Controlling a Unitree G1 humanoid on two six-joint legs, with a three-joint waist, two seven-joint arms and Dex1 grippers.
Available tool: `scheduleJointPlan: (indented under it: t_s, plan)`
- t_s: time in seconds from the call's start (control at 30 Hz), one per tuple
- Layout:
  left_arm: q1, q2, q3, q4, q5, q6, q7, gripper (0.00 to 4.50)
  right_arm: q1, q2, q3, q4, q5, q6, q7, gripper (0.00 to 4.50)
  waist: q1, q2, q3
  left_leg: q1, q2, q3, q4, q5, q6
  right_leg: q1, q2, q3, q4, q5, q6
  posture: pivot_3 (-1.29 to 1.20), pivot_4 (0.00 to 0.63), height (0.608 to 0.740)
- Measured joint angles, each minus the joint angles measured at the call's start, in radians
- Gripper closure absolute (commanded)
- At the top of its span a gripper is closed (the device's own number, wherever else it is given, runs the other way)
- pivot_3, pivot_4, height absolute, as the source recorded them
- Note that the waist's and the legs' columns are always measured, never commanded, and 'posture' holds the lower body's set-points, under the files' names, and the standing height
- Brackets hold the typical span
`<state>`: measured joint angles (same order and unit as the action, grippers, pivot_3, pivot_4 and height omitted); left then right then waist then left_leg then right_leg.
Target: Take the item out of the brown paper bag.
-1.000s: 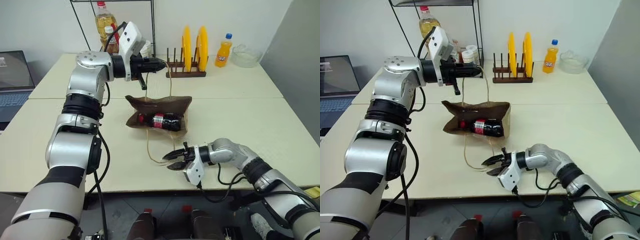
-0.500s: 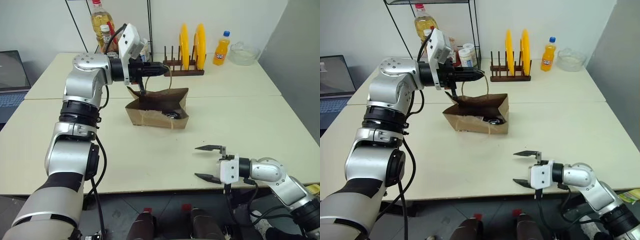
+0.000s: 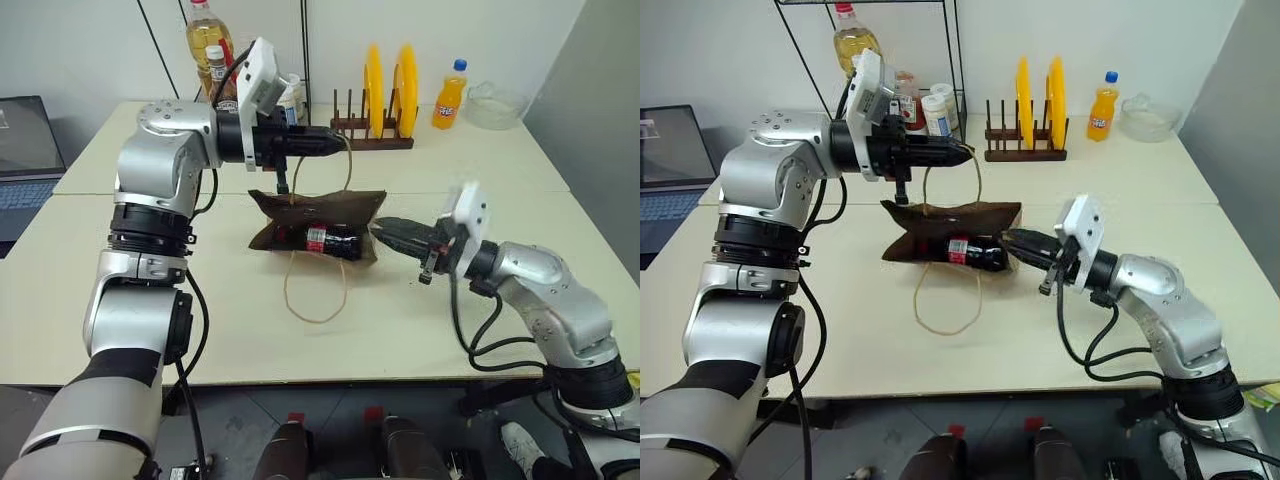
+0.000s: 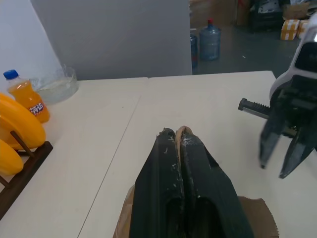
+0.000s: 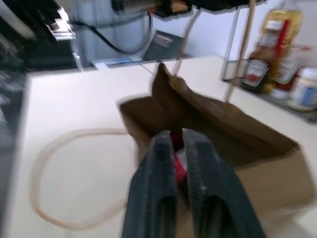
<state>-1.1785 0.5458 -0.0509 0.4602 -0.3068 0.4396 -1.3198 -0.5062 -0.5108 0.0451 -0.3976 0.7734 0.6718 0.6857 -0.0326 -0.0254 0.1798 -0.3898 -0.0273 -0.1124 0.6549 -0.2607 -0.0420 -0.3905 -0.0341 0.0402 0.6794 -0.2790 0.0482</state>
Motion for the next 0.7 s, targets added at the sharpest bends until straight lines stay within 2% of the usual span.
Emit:
scheduleJointPlan:
  t_s: [0.07,0.2,0.4,0.5,0.7]
  plan:
    - [0.0,-0.001,0.0,-0.001,-0.001,0.007,0.0,4.5,-0.036,0.041,-0.003,-0.005,0.074,0.066,-0.019,4.49,0.0,0.0,0.0,0.0,0.0,0.0,0.0,0.0,0.0,0.0,0.0,0.0,0.0,0.0,0.0,0.0,0.15,0.74]
    - [0.0,-0.002,-0.001,-0.001,-0.004,0.012,0.0,4.5,-0.098,0.16,0.069,0.027,0.066,0.085,-0.035,4.49,-0.003,0.001,0.0,0.0,0.001,0.001,0.0,0.0,0.0,-0.002,0.001,0.0,0.001,0.0,0.0,0.0,0.15,0.74]
    - [0.002,0.001,-0.001,-0.033,-0.008,0.037,-0.001,4.5,-0.151,0.313,0.207,0.257,-0.121,-0.082,0.029,4.49,-0.009,0.001,0.001,-0.005,0.0,0.002,0.001,0.0,0.0,-0.008,0.001,0.001,0.003,0.0,0.0,0.0,0.15,0.74]
    - [0.005,0.001,-0.001,-0.051,-0.01,0.051,-0.001,4.5,-0.197,0.358,0.218,0.378,-0.183,-0.166,0.075,4.49,-0.011,0.001,0.001,-0.011,0.001,0.002,0.003,0.001,-0.002,-0.015,0.002,0.001,0.005,0.0,0.0,0.0,0.15,0.74]
    - [0.021,0.004,-0.001,-0.076,-0.026,0.064,0.001,4.5,-0.26,0.403,0.217,0.619,-0.321,-0.33,0.124,4.49,-0.016,0.001,0.001,-0.011,0.001,0.002,0.003,0.002,-0.003,-0.015,0.002,0.001,0.006,0.0,0.0,0.0,0.15,0.74]
